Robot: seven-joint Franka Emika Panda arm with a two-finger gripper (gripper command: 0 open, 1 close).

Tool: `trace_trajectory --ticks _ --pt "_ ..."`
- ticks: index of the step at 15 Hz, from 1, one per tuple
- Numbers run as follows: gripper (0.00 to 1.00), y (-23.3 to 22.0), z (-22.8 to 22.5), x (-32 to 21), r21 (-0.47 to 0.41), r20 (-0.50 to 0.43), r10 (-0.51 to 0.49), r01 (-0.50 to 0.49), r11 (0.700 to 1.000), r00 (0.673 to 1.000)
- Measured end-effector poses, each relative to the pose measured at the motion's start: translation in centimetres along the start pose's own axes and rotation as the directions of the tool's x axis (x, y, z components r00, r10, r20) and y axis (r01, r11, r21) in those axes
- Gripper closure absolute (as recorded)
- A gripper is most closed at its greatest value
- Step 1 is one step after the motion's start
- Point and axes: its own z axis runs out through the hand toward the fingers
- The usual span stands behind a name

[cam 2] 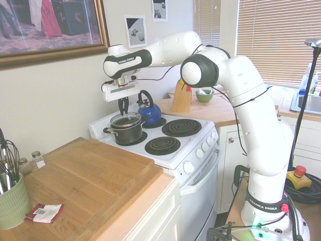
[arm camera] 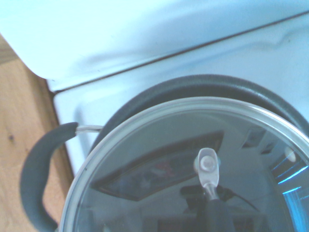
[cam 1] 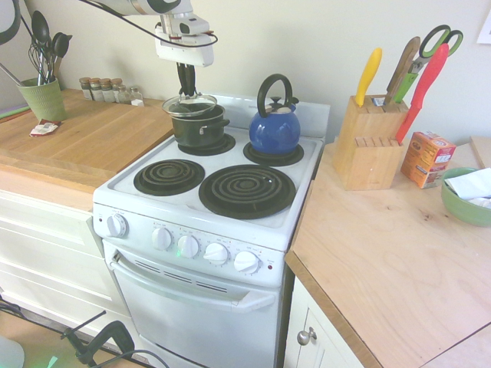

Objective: Cover the lid of the pot

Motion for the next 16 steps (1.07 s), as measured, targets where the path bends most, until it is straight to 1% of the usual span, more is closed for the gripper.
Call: trace_trajectory --ticks 5,10,15,16 --pt "1.00 -1.0 -0.2 1.0 0.015 -0.020 0.001 -0.001 1.000 1.000" --pt "1.00 -1.4 1.9 1.3 -0.006 -0.013 -0.006 0.006 1.000 1.000" --pt "1.00 -1.4 2.1 1.3 -0.008 -0.011 -0.006 0.006 1.000 1.000" --pt "0.00 -1.4 2.1 1.3 -0.008 -0.011 -0.007 0.007 1.000 1.000"
